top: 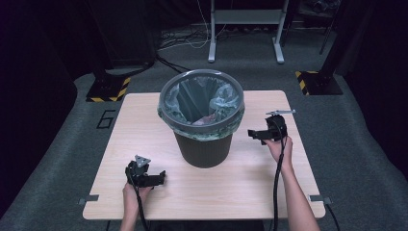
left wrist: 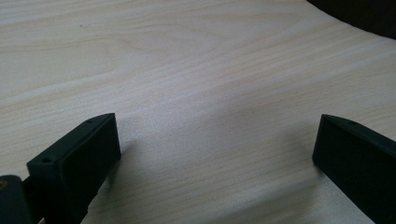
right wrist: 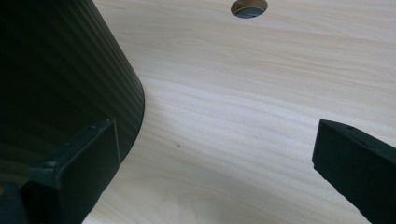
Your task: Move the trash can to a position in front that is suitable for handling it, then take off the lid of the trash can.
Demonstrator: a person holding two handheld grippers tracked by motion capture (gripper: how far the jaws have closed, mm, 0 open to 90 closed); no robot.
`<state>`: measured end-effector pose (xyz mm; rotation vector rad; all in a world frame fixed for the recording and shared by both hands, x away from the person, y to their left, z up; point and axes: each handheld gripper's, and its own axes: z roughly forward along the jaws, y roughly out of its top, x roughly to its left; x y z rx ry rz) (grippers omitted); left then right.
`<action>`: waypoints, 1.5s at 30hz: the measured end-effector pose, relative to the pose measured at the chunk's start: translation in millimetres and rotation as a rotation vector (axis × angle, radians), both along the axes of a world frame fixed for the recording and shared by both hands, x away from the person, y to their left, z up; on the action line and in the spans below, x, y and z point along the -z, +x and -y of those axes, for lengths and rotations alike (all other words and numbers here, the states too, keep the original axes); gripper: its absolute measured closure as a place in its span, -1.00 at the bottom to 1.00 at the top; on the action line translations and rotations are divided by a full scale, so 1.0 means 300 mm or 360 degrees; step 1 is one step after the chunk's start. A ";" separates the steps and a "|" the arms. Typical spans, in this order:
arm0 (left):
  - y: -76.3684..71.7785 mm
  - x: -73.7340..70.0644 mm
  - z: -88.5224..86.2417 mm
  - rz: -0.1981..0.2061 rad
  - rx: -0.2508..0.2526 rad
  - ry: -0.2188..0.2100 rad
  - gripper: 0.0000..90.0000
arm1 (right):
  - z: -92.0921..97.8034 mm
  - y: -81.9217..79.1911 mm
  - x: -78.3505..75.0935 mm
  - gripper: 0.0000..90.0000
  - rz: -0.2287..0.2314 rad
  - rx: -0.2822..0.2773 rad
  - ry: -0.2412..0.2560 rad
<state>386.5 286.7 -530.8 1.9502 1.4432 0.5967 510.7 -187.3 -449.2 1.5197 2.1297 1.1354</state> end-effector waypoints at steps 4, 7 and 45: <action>0.000 0.000 0.000 -0.0001 -0.0004 0.0001 -0.99 | 0.014 -0.016 0.009 -1.00 -0.0007 -0.0011 0.0034; 0.000 0.000 0.000 -0.0001 -0.0005 0.0001 -0.99 | 0.016 -0.022 0.013 -1.00 -0.0012 -0.0025 0.0034; 0.172 -0.186 -0.026 -0.0145 0.0196 -0.0263 -1.00 | 0.005 -0.053 -0.079 -1.00 -0.0014 -0.0179 -0.0042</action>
